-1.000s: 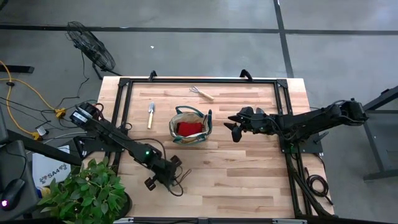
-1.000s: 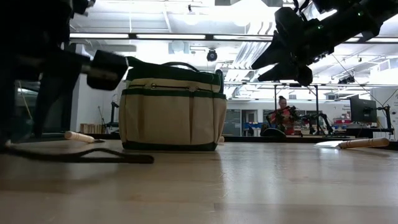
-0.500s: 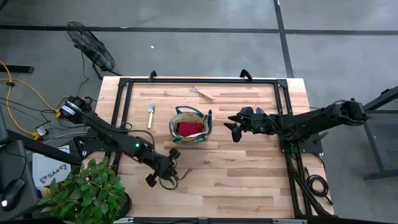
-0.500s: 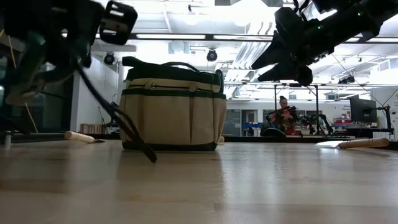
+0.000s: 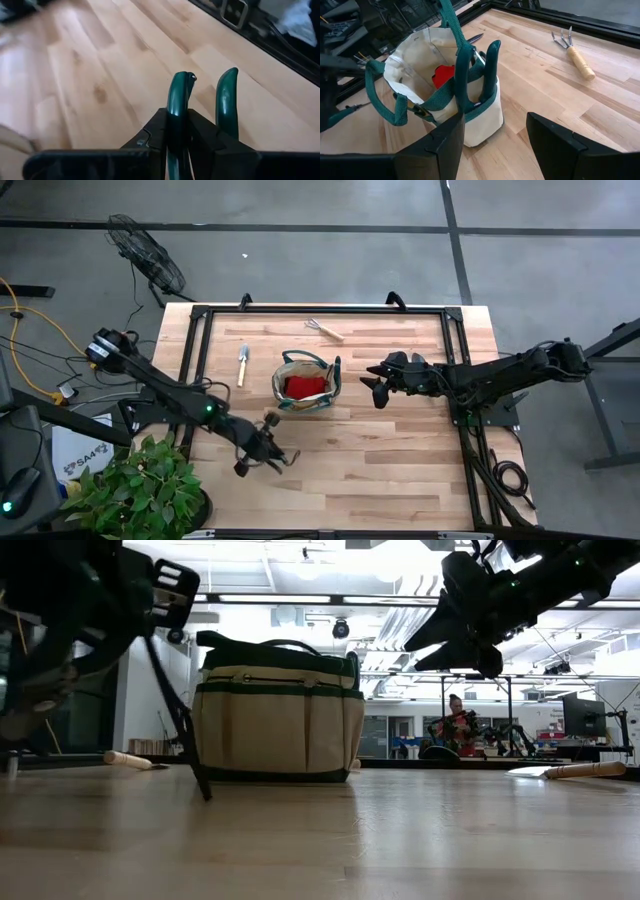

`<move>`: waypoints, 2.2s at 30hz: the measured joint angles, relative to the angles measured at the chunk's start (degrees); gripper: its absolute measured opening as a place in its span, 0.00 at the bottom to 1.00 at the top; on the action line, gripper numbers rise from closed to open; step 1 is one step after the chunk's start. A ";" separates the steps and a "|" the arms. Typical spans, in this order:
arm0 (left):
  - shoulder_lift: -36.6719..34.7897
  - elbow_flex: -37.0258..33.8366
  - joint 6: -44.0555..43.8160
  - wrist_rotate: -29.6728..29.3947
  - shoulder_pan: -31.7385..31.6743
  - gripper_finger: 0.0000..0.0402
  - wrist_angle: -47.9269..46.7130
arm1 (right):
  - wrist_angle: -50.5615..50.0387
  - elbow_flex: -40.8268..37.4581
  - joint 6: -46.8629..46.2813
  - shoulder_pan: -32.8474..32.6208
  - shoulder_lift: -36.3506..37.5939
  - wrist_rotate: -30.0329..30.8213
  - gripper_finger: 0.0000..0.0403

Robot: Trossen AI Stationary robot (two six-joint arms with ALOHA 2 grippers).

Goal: Pick & Place Garden tools in Gardening bag
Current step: Put the green shear scissors into the light brown gardening bag

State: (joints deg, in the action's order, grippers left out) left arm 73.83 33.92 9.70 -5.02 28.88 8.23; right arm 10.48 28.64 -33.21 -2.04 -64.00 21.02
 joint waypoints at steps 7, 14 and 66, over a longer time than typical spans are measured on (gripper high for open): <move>-9.25 -6.59 -0.09 -6.27 0.00 0.11 5.86 | -0.02 0.00 0.00 0.00 -0.01 0.00 0.51; -20.24 -10.60 2.44 -16.02 0.00 0.11 6.03 | 0.06 0.00 0.00 0.00 -0.01 0.00 0.51; -35.26 -32.40 4.31 0.12 -32.04 0.11 50.34 | 0.46 0.02 1.95 0.07 -0.09 3.08 0.51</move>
State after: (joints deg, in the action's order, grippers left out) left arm 38.57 1.52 14.01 -4.90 -3.16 58.57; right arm 10.94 28.67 -31.27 -1.98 -64.10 24.10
